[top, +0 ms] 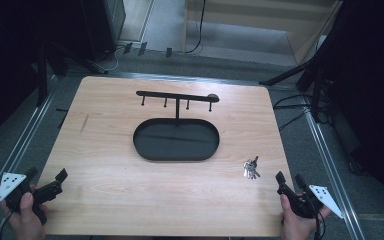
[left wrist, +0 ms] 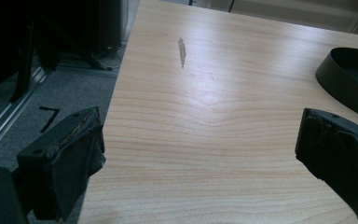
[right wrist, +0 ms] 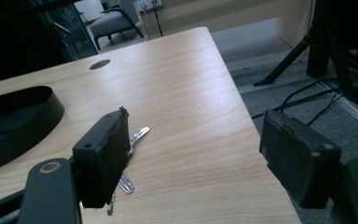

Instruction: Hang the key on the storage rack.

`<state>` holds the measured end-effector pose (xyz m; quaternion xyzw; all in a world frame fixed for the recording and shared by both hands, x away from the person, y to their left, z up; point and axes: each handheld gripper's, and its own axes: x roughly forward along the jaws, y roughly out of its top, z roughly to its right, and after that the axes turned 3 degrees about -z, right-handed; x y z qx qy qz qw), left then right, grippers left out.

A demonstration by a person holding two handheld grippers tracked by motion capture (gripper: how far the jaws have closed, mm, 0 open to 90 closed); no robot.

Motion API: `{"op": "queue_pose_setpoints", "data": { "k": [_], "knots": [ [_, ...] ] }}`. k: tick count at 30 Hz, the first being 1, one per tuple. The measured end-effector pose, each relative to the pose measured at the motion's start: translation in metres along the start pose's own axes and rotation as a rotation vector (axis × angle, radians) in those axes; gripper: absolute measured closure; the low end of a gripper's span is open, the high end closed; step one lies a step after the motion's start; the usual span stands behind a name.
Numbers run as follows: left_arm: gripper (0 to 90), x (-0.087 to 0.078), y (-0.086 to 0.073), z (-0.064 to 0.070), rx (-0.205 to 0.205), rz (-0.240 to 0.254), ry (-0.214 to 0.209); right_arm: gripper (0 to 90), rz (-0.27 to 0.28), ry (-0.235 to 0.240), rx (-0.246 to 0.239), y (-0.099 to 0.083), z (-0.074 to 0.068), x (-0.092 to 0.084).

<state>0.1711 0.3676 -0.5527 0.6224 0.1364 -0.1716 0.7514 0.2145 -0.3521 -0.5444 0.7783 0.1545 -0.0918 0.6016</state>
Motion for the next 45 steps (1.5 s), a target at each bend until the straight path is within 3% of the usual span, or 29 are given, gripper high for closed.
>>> {"op": "queue_pose_setpoints", "data": {
  "k": [2, 3, 4, 5, 12, 17, 20, 22, 25, 27, 28, 29, 31, 32, 34, 36, 39, 40, 44, 45],
  "knots": [
    [1.7, 0.0, 0.0, 0.0, 0.0, 0.002, 0.001, 25.4, -0.003, -0.006, -0.006, 0.0, -0.001, 0.0],
    [1.7, 0.0, 0.0, 0.0, 0.001, 0.004, 0.003, 31.1, -0.019, 0.007, -0.02, -0.001, -0.003, 0.001],
    [1.7, 0.0, 0.0, 0.0, 0.001, 0.004, 0.003, 31.1, -0.019, 0.007, -0.02, -0.001, -0.003, 0.001],
    [1.6, 0.0, 0.0, 0.0, -0.001, 0.005, 0.003, 31.6, -0.035, 0.008, -0.062, -0.002, -0.007, 0.004],
    [1.7, 0.0, 0.0, 0.002, 0.011, 0.005, 0.008, 32.7, -0.102, -0.005, -0.097, 0.0, -0.015, 0.009],
    [1.7, 0.0, 0.0, 0.003, 0.019, 0.002, 0.008, 34.1, -0.219, 0.036, -0.169, 0.01, -0.03, 0.019],
    [1.7, 0.0, 0.0, 0.002, 0.016, 0.002, 0.008, 35.1, -0.281, 0.014, -0.203, 0.02, -0.039, 0.027],
    [1.7, 0.0, 0.0, 0.002, 0.011, 0.005, 0.001, 35.2, -0.325, 0.013, -0.192, 0.029, -0.043, 0.034],
    [1.7, -0.001, -0.001, 0.002, 0.006, 0.007, 0.0, 35.1, -0.412, 0.034, -0.182, 0.038, -0.046, 0.046],
    [1.7, -0.001, -0.001, 0.001, 0.003, 0.007, -0.002, 34.9, -0.5, 0.034, -0.219, 0.043, -0.054, 0.056],
    [1.7, -0.001, -0.001, 0.001, 0.003, 0.007, -0.002, 34.9, -0.5, 0.034, -0.219, 0.043, -0.054, 0.056],
    [1.7, -0.001, -0.001, 0.001, 0.003, 0.006, -0.003, 34.8, -0.585, 0.018, -0.268, 0.047, -0.063, 0.066],
    [1.7, -0.001, 0.0, 0.001, 0.005, 0.003, -0.004, 34.8, -0.607, 0.012, -0.268, 0.049, -0.065, 0.069],
    [1.7, -0.001, 0.0, 0.001, 0.005, 0.0, -0.005, 34.1, -0.668, 0.005, -0.237, 0.053, -0.07, 0.078],
    [1.7, -0.001, 0.0, 0.001, 0.002, -0.002, -0.007, 32.7, -0.723, 0.006, -0.209, 0.055, -0.072, 0.088],
    [1.6, -0.001, 0.0, 0.0, 0.001, -0.003, -0.008, 31.1, -0.745, -0.003, -0.203, 0.056, -0.073, 0.093],
    [1.7, -0.001, 0.0, 0.0, -0.004, -0.003, -0.009, 25.2, -0.845, -0.089, -0.179, 0.059, -0.077, 0.109],
    [1.7, -0.001, 0.0, 0.0, -0.004, -0.003, -0.009, 25.2, -0.845, -0.089, -0.179, 0.059, -0.077, 0.109],
    [1.7, -0.001, 0.0, -0.001, -0.008, 0.003, -0.007, 22.1, -0.985, -0.133, -0.108, 0.064, -0.085, 0.122],
    [1.7, -0.001, 0.0, -0.001, -0.008, 0.003, -0.007, 22.1, -0.985, -0.133, -0.108, 0.064, -0.085, 0.122]
  ]
}}
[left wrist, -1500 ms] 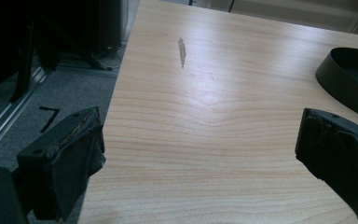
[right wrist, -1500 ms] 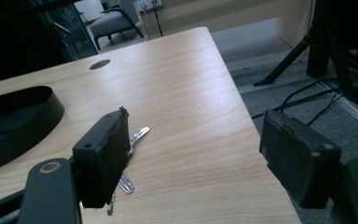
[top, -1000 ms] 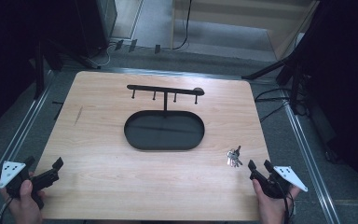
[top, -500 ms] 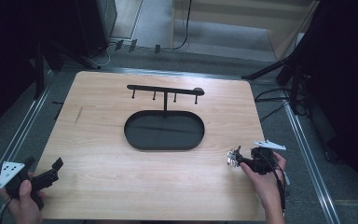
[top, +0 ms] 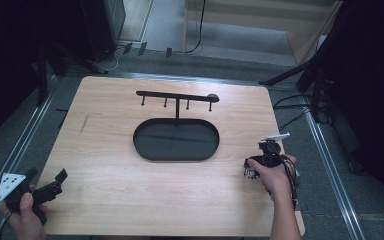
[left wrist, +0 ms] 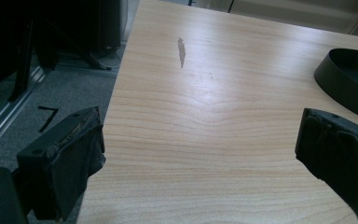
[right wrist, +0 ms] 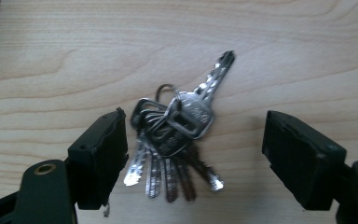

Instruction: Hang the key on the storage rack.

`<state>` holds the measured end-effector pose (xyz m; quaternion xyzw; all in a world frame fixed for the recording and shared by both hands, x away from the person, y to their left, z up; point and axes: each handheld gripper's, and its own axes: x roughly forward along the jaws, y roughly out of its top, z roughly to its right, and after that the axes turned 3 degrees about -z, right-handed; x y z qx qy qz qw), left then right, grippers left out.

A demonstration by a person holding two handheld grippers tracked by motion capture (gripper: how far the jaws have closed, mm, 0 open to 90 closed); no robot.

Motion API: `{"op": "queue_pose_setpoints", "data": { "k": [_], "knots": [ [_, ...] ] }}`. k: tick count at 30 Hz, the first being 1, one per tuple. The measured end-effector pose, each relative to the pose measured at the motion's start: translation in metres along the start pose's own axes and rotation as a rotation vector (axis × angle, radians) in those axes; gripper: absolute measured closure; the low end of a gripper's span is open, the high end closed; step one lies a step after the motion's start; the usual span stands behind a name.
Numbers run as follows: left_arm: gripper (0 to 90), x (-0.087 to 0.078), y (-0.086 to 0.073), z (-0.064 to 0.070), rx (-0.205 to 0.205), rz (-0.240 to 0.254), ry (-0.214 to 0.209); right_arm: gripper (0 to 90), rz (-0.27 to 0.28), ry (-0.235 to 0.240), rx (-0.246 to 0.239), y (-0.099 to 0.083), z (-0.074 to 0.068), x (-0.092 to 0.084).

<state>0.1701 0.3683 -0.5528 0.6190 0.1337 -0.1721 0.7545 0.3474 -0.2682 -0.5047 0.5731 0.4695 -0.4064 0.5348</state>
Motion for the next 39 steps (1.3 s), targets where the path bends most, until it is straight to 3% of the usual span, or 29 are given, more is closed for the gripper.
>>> {"op": "queue_pose_setpoints", "data": {
  "k": [1, 2, 3, 5, 6, 8, 14, 15, 17, 18, 19, 21, 22, 24, 26, 29, 31, 39],
  "knots": [
    [1.7, 0.0, 0.0, -0.001, 0.0, -0.002, -0.001, 22.2, -0.044, -0.005, -0.004, 0.002, -0.007, 0.002],
    [1.7, 0.0, 0.0, -0.001, 0.0, -0.002, -0.001, 22.2, -0.044, -0.005, -0.004, 0.002, -0.007, 0.002],
    [1.7, 0.0, 0.0, -0.001, 0.0, -0.002, -0.001, 22.3, -0.082, -0.027, -0.031, 0.003, -0.015, 0.006],
    [1.7, 0.0, 0.0, -0.001, 0.001, -0.002, -0.001, 22.7, -0.089, -0.04, -0.04, 0.003, -0.017, 0.007],
    [1.7, 0.0, 0.0, -0.001, 0.0, -0.001, -0.001, 26.2, -0.1, -0.08, -0.041, 0.004, -0.021, 0.009],
    [1.7, 0.0, 0.0, -0.001, 0.0, -0.004, -0.002, 30.0, -0.106, -0.104, -0.045, 0.004, -0.022, 0.009],
    [1.7, 0.0, 0.0, -0.001, 0.0, -0.005, -0.001, 38.5, -0.106, -0.106, -0.055, 0.002, -0.02, 0.007],
    [1.7, 0.0, 0.0, -0.001, -0.004, -0.002, -0.001, 50.0, -0.1, -0.102, -0.065, 0.0, -0.019, 0.005],
    [1.7, 0.0, 0.0, 0.0, -0.004, -0.002, 0.0, 63.5, -0.1, -0.103, -0.075, -0.001, -0.017, 0.003],
    [1.7, 0.0, 0.0, 0.0, -0.004, -0.002, 0.0, 63.5, -0.1, -0.103, -0.075, -0.001, -0.017, 0.003],
    [1.7, 0.0, 0.0, 0.0, -0.003, -0.003, 0.0, 72.9, -0.105, -0.096, -0.094, -0.003, -0.016, 0.001],
    [1.7, 0.0, 0.0, -0.001, -0.001, -0.005, 0.0, 81.7, -0.11, -0.097, -0.112, -0.004, -0.014, 0.0],
    [1.7, 0.0, 0.0, -0.001, -0.001, -0.005, 0.0, 81.7, -0.11, -0.097, -0.112, -0.004, -0.014, 0.0],
    [1.7, 0.0, 0.0, -0.001, -0.001, -0.005, 0.0, 82.2, -0.117, -0.099, -0.158, -0.004, -0.011, -0.001],
    [1.7, 0.0, 0.0, -0.001, -0.004, -0.004, 0.0, 89.5, -0.112, -0.114, -0.191, -0.001, -0.01, -0.007],
    [1.7, 0.0, 0.0, 0.0, -0.004, -0.005, 0.002, 89.5, -0.096, -0.107, -0.196, 0.003, -0.01, -0.019],
    [1.7, 0.0, 0.0, 0.0, 0.0, -0.007, 0.003, 89.6, -0.091, -0.109, -0.248, 0.013, -0.016, -0.038],
    [1.7, 0.0, 0.0, 0.0, -0.001, -0.007, 0.001, 89.6, -0.037, -0.064, -0.301, 0.031, -0.04, -0.072]
  ]
}}
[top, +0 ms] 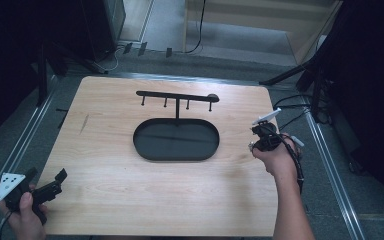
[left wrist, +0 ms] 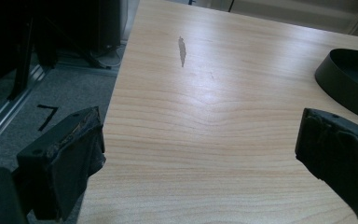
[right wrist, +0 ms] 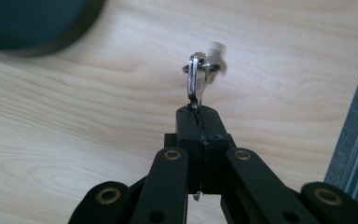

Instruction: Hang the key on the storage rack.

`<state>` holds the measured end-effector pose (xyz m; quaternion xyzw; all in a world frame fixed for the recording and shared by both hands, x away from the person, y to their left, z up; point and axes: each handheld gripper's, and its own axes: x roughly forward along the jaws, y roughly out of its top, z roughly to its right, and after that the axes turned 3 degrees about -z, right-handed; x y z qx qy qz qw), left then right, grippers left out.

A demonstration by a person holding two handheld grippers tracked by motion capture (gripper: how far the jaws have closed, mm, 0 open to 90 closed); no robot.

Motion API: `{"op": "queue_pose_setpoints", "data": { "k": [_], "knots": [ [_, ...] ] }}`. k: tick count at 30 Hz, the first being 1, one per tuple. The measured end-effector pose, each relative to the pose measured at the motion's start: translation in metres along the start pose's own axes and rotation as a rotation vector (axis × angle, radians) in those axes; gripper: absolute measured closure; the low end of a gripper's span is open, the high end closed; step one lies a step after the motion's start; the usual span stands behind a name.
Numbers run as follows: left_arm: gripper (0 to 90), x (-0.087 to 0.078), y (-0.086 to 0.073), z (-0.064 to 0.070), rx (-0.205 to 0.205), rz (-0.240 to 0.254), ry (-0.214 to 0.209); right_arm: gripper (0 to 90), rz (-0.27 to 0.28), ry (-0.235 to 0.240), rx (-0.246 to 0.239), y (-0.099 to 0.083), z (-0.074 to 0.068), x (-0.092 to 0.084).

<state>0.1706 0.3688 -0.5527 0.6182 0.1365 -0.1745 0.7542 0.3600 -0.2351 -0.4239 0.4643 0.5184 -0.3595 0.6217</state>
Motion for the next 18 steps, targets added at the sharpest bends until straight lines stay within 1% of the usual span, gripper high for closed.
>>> {"op": "queue_pose_setpoints", "data": {
  "k": [1, 4, 6, 7, 8, 14, 16, 17, 18],
  "knots": [
    [1.7, 0.0, 0.0, 0.0, -0.001, 0.0, -0.002, 89.6, 0.01, 0.005, -0.019, 0.007, -0.007, -0.007],
    [1.7, 0.0, 0.0, 0.0, -0.003, 0.002, -0.003, 89.5, 0.021, 0.015, -0.052, 0.017, -0.02, -0.015],
    [1.7, 0.0, 0.0, -0.001, -0.003, 0.002, -0.005, 89.5, 0.027, 0.011, -0.08, 0.025, -0.03, -0.021],
    [1.7, 0.0, 0.0, -0.001, -0.003, 0.002, -0.005, 89.5, 0.027, 0.011, -0.08, 0.025, -0.03, -0.021],
    [1.7, 0.0, 0.0, -0.001, -0.003, 0.001, -0.005, 89.5, 0.041, 0.021, -0.103, 0.032, -0.04, -0.027],
    [1.7, 0.0, 0.0, -0.001, -0.004, 0.001, -0.006, 89.5, 0.063, 0.046, -0.165, 0.048, -0.063, -0.043],
    [1.6, 0.0, 0.0, -0.001, -0.005, 0.002, -0.008, 89.5, 0.076, 0.059, -0.18, 0.053, -0.069, -0.049],
    [1.7, 0.0, 0.0, -0.001, -0.005, 0.002, -0.008, 89.5, 0.076, 0.059, -0.18, 0.053, -0.069, -0.049],
    [1.7, 0.0, 0.0, -0.001, -0.004, 0.001, -0.006, 89.5, 0.08, 0.058, -0.201, 0.056, -0.075, -0.053]
  ]
}}
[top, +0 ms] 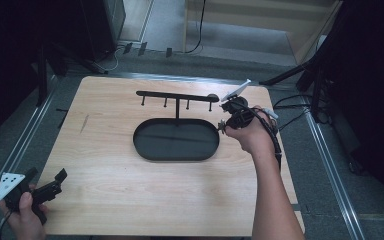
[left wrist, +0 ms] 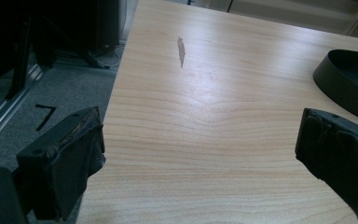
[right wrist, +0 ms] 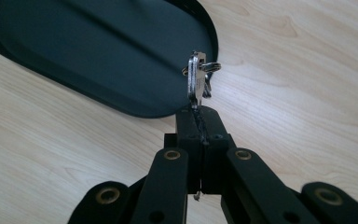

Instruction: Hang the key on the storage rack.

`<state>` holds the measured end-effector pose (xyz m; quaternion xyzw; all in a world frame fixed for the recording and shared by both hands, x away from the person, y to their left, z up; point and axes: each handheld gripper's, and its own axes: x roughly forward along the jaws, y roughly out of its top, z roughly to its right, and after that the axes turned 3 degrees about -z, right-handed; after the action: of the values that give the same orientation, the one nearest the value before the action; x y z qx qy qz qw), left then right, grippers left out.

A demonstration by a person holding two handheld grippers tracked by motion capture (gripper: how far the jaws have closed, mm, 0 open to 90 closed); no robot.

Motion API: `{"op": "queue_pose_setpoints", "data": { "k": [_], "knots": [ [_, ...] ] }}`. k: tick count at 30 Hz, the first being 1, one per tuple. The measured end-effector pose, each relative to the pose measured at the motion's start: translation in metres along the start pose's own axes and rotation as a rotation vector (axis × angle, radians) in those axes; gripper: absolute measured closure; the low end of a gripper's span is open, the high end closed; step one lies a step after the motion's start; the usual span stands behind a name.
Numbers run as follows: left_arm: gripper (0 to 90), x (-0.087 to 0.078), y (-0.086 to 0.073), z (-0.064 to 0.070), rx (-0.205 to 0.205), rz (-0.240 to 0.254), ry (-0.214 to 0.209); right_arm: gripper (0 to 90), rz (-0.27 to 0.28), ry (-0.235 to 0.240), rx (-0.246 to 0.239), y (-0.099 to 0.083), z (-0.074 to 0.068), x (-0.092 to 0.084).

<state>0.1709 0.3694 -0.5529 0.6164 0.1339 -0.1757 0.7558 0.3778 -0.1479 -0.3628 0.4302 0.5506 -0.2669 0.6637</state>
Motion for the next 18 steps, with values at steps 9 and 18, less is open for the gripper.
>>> {"op": "queue_pose_setpoints", "data": {
  "k": [9, 18],
  "knots": [
    [1.7, 0.0, 0.0, 0.0, 0.001, 0.0, 0.0, 89.4, 0.01, 0.054, -0.057, 0.014, -0.016, -0.012],
    [1.7, 0.0, 0.0, 0.0, 0.002, -0.002, -0.001, 89.4, 0.068, 0.079, -0.085, 0.024, -0.022, -0.021]
  ]
}}
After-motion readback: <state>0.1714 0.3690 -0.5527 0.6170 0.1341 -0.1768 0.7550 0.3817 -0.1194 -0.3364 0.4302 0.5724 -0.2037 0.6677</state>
